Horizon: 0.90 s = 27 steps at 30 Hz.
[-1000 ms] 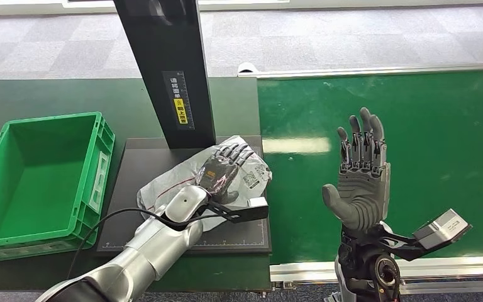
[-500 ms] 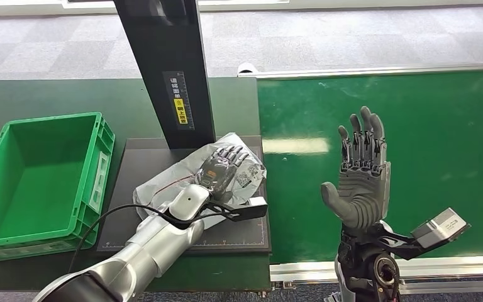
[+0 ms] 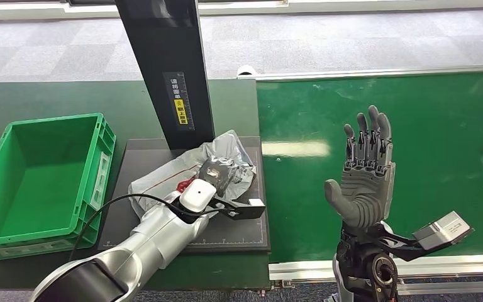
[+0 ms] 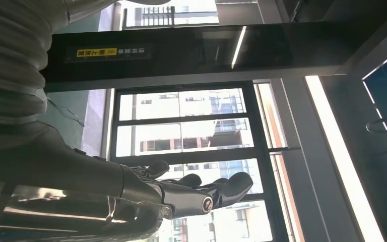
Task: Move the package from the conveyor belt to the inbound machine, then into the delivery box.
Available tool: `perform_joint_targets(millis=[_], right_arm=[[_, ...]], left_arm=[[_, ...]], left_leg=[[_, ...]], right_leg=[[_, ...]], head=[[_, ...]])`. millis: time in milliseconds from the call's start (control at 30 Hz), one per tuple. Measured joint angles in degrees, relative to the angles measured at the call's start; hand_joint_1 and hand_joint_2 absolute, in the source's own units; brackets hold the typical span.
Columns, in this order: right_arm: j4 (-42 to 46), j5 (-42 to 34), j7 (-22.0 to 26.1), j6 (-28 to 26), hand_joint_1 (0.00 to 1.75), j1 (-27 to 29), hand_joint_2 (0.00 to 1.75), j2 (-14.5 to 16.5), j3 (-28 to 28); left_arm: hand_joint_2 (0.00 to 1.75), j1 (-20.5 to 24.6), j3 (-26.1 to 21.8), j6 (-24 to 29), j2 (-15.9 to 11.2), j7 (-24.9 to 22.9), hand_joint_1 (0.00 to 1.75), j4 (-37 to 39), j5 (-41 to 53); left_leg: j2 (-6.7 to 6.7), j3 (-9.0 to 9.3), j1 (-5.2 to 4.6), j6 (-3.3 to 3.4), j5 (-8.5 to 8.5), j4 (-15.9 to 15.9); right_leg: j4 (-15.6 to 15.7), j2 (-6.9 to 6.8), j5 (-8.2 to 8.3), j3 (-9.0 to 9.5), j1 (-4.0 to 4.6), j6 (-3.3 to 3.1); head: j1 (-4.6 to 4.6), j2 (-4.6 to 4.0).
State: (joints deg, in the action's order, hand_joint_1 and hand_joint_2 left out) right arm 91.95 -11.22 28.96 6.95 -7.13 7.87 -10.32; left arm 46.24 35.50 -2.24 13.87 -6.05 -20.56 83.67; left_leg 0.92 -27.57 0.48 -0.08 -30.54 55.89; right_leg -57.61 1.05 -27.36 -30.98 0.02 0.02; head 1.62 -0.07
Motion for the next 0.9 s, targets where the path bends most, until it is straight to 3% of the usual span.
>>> perform_joint_targets(millis=[133,367,533,633,800,900], right_arm=[[0.0,-0.1,0.5,-0.4,0.00,0.1,1.75,0.0,-0.3],[0.2,-0.1,1.1,-0.5,0.00,0.5,1.75,0.0,-0.3],[0.7,0.1,1.4,-0.5,0.00,1.1,1.75,0.0,0.0],[1.7,0.4,1.7,-0.5,0.00,2.0,1.75,-0.1,0.8],[4.6,1.3,1.8,-2.0,0.00,4.6,1.75,0.0,3.0],[6.4,1.7,1.8,-2.7,0.00,5.8,1.75,0.0,4.2]], left_arm=[[1.75,0.2,0.1,1.0,0.0,2.2,1.75,0.2,-0.1],[1.75,-1.2,0.0,7.5,0.3,9.9,1.75,-0.7,-2.4],[1.75,-4.4,-0.3,14.7,0.3,16.0,1.75,-6.7,-7.8],[1.75,-8.0,-0.5,17.6,-1.6,19.0,1.75,-18.8,-14.8],[1.75,-14.9,-2.6,22.6,-7.4,21.8,1.75,-49.2,-25.7],[1.75,-17.5,-5.6,26.1,-10.1,22.4,1.75,-63.7,-28.3]], left_leg=[[0.01,0.05,0.00,0.00,0.01,0.0],[0.07,-0.07,-0.01,0.02,0.02,0.0],[0.03,-0.25,-0.07,0.03,0.04,0.0],[0.03,-0.41,-0.06,0.03,0.04,0.0],[0.00,-0.72,0.02,0.03,0.04,0.0],[0.00,-0.79,0.03,0.03,0.04,0.0]], right_leg=[[0.0,-0.01,0.01,-0.01,0.00,0.00],[0.0,-0.06,0.00,-0.11,-0.03,0.01],[0.0,-0.05,0.03,-0.31,-0.05,0.05],[0.0,-0.03,0.04,-0.48,-0.05,0.05],[0.0,-0.02,0.03,-0.79,0.02,0.04],[0.0,-0.02,0.02,-0.87,0.03,0.03]], head=[[0.01,0.01],[0.01,0.01],[0.01,0.01],[0.01,0.01],[0.02,0.00],[0.02,0.01]])
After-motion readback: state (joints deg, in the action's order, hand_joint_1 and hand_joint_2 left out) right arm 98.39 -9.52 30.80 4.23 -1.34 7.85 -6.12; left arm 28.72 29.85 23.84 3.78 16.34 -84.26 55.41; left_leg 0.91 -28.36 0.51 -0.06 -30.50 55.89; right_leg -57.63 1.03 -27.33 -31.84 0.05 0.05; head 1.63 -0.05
